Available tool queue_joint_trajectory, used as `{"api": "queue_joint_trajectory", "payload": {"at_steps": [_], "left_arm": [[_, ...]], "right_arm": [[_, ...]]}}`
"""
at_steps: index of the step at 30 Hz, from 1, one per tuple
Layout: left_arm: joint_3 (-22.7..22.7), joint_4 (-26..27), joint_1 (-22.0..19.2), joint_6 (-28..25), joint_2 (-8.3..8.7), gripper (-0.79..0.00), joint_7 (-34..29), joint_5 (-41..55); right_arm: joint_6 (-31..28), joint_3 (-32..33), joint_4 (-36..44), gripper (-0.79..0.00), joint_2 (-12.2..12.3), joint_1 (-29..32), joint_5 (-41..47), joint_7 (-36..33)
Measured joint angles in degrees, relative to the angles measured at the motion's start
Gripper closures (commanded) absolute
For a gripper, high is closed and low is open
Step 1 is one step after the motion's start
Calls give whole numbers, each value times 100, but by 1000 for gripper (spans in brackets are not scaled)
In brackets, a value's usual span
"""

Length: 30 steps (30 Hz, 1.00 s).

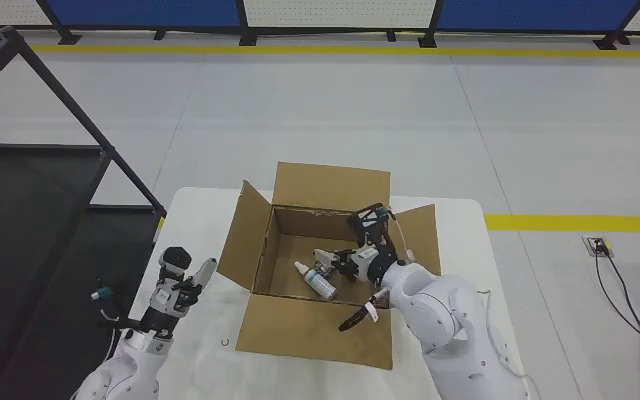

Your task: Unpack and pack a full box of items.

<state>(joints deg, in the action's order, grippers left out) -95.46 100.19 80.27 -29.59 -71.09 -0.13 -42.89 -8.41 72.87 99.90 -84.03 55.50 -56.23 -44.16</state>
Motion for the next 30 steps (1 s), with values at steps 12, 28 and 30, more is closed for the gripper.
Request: {"api": "queue_joint_trajectory", "payload": {"at_steps": [12,28,30], "left_arm": [[703,120,-409,-305,38,-785,-993,-287],[1776,53,-1002,-205,26,-785,-2007,-500],[1881,-38,-1107,-156,20,-785,-2054,-561]], "right_arm": [[-653,2430,1061,-785,312,1339,2477,-272],[-791,2809,-911,-785,701,247,3607,-2570],[-925,2701,-1005,-785,721,178,3738,-2632]]}}
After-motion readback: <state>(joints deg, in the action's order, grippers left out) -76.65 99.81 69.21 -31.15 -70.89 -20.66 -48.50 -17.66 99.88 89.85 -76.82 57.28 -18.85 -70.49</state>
